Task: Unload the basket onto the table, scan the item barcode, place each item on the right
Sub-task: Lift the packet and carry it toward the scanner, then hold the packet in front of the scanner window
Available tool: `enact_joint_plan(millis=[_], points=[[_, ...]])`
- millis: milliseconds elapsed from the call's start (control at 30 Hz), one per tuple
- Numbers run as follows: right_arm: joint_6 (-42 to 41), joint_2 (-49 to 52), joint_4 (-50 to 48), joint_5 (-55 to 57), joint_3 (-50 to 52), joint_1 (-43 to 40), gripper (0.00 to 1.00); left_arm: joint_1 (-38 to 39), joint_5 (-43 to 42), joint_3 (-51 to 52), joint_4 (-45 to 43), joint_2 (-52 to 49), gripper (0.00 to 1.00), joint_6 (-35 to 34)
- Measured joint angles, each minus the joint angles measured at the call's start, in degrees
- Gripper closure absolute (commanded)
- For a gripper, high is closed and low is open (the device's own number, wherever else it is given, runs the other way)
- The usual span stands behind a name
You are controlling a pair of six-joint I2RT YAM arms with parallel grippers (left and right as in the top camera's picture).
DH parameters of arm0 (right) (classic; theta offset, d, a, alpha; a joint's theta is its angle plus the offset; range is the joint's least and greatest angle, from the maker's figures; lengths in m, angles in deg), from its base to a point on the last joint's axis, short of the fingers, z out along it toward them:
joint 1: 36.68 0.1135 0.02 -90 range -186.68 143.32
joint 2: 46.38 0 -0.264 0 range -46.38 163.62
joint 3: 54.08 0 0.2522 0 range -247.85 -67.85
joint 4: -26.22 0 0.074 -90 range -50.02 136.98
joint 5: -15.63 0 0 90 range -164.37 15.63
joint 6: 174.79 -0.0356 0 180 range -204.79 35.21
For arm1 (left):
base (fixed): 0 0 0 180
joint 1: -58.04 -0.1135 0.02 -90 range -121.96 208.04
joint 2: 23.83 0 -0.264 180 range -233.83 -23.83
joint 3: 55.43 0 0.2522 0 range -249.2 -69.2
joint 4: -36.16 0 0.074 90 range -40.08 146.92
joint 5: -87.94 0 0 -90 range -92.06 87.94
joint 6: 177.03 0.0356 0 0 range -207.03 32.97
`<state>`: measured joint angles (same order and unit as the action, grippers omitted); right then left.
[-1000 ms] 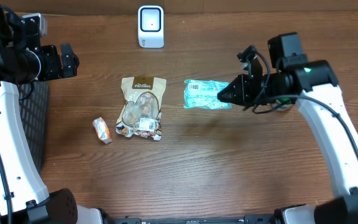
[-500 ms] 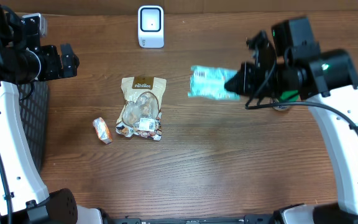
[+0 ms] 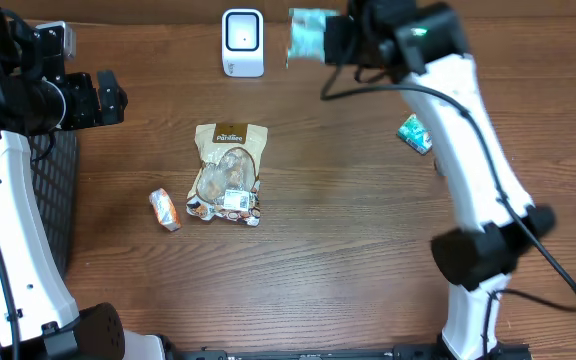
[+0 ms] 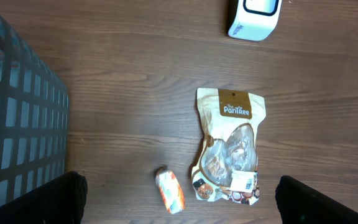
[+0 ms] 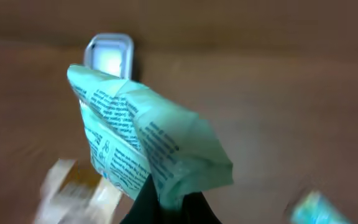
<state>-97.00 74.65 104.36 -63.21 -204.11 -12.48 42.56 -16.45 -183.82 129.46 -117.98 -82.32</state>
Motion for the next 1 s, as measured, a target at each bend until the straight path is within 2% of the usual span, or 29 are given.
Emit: enact_joint_plan(millis=[67,167,400,600,767,1000], points=[[2.8,2.7,-6.8,5.6,0.0,0.9,0.96,0.0,0.0,0.0,0.0,0.0,0.00,0.0],[11.5,6.7,-18.3,11.3,-0.1,2.3,0.96,0.0,0.0,0.0,0.0,0.0,0.00,0.0],[40.3,15.4,-41.0,16.0,-0.2,5.4,0.96,0.0,0.0,0.0,0.0,0.0,0.01,0.0],[62.8,23.5,-55.6,19.6,-0.3,7.5,0.96,0.0,0.0,0.0,0.0,0.0,0.00,0.0],[71.3,28.7,-59.9,20.6,-0.2,8.0,0.96,0.0,0.0,0.0,0.0,0.0,0.01,0.0],[75.0,29.9,-61.4,19.6,-0.2,8.1,0.96,0.0,0.0,0.0,0.0,0.0,0.00,0.0]])
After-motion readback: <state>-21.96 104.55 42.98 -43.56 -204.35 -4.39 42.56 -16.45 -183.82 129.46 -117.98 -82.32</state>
